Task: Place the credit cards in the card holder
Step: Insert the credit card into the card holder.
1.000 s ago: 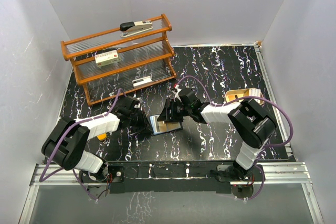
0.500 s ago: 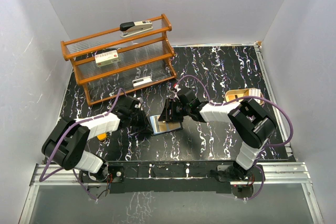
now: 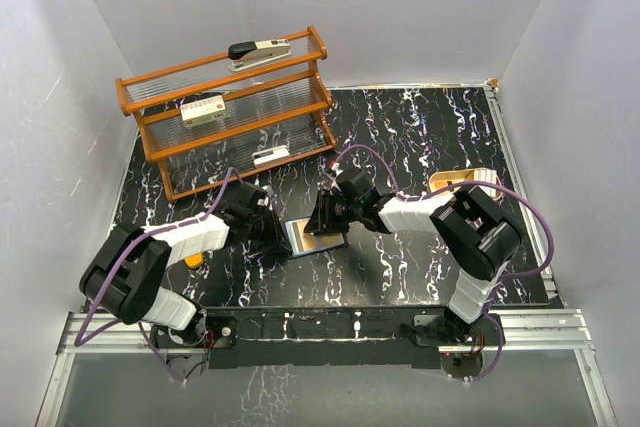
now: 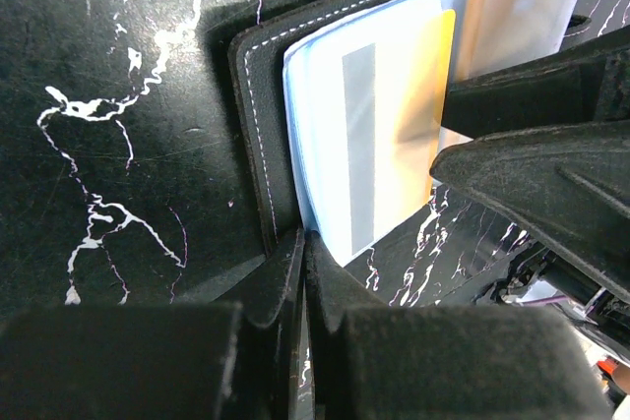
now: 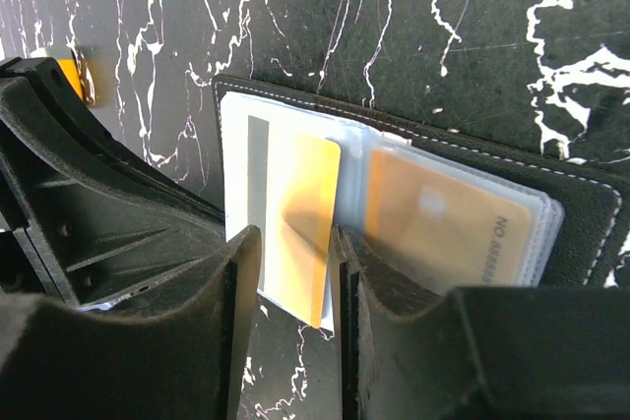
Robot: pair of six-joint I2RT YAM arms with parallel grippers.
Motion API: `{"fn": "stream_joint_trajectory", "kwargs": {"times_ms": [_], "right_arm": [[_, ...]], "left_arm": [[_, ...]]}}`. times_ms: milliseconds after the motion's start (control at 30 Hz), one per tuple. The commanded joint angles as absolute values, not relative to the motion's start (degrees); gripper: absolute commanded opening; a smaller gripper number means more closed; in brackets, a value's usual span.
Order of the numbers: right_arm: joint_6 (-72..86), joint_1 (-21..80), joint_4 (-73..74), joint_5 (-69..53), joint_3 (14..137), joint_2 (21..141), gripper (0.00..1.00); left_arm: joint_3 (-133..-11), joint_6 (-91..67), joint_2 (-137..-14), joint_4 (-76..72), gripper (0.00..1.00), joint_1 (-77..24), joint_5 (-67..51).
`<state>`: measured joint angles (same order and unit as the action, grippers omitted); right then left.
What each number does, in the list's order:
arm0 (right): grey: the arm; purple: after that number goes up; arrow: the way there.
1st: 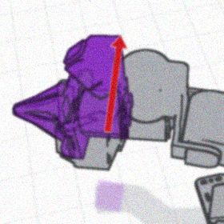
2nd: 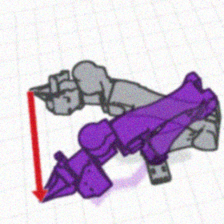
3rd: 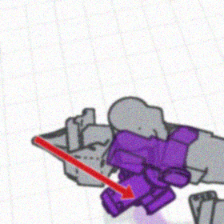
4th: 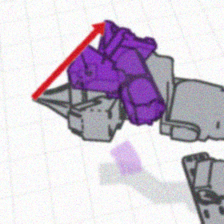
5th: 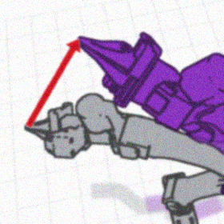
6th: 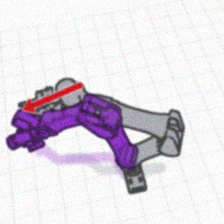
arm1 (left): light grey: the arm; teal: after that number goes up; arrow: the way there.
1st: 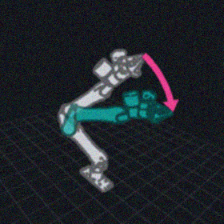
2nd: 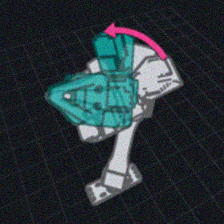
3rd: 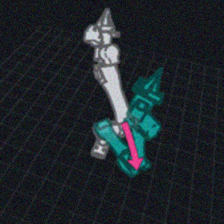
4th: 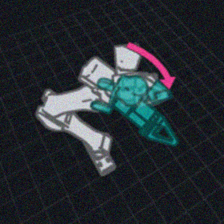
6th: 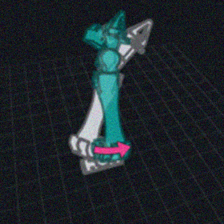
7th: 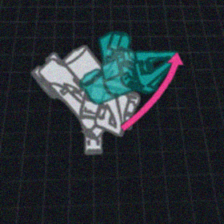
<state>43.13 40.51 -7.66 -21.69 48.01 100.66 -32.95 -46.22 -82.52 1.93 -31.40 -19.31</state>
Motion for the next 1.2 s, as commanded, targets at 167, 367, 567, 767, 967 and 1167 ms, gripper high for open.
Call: {"fn": "stream_joint_trajectory", "kwargs": {"times_ms": [167,367,567,767,967,1167], "right_arm": [[39.87,41.61,-8.01,-23.47,49.84,98.3,0.28],[38.46,41.62,-5.7,-24.59,51.13,98.87,0.26],[35.91,41.61,-0.82,-23.66,53.49,97.68,0.31],[33.39,41.58,7.84,-18.05,55.65,94.43,0.42],[28.11,39.77,18.24,-5.12,58.83,88.46,0.5],[21.55,31.29,26.27,6.16,62.16,84.81,0.54]], "left_arm": [[-35.17,-44.12,-83.73,9.14,0.0,-32.52,-15.84],[-35.75,-43.88,-82.65,10.6,0.0,-32.53,-14.62],[-36.31,-43.51,-80.91,12.65,0.0,-32.52,-13.13],[-37.67,-43.51,-77.92,14.6,0.13,-32.52,-11.93],[-42.0,-41.74,-72.52,18.31,0.51,-32.6,-10.33],[-46.03,-39.08,-67.58,21.93,0.64,-32.53,-8.92]]}}
